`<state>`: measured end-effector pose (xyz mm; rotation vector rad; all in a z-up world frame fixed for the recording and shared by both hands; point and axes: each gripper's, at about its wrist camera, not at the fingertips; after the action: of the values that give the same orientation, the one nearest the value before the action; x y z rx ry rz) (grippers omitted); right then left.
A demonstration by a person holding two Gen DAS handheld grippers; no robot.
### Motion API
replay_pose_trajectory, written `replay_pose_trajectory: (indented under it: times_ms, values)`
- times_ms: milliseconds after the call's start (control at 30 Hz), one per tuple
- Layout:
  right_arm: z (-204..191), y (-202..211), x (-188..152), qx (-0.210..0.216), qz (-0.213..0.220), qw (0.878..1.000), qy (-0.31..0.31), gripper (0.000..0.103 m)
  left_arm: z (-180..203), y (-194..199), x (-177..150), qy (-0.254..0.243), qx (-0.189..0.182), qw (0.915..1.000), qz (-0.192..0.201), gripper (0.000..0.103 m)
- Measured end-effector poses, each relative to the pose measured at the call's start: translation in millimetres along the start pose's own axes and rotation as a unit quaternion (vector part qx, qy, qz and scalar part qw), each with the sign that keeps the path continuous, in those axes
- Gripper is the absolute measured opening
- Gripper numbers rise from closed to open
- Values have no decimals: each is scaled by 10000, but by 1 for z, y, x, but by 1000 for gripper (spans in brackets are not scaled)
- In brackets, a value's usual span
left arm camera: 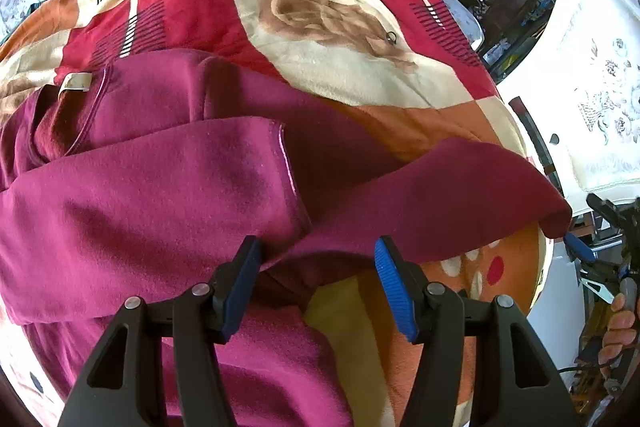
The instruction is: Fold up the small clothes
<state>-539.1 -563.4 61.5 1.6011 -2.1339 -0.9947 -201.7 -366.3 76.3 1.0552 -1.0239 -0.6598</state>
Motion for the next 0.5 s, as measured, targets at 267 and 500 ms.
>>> replay_pose_trajectory:
  times_ms: [267, 500]
  values:
    - [0, -31, 17, -340, 294, 9986, -270, 25, -4, 3, -8, 27, 17, 10000, -8, 58]
    - [-36, -7, 11, -753, 893, 9884, 967, 9, -26, 13, -18, 302, 112, 9995, -3, 58]
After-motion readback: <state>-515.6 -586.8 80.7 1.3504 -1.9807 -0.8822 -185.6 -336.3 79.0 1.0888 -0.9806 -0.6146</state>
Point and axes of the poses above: each gripper's, at about its wrist camera, not at the fingertips, and y roughly against the way its jaws point, z to its right, x to its top, and after that the axes turned 11 degrees about -y, right-handed
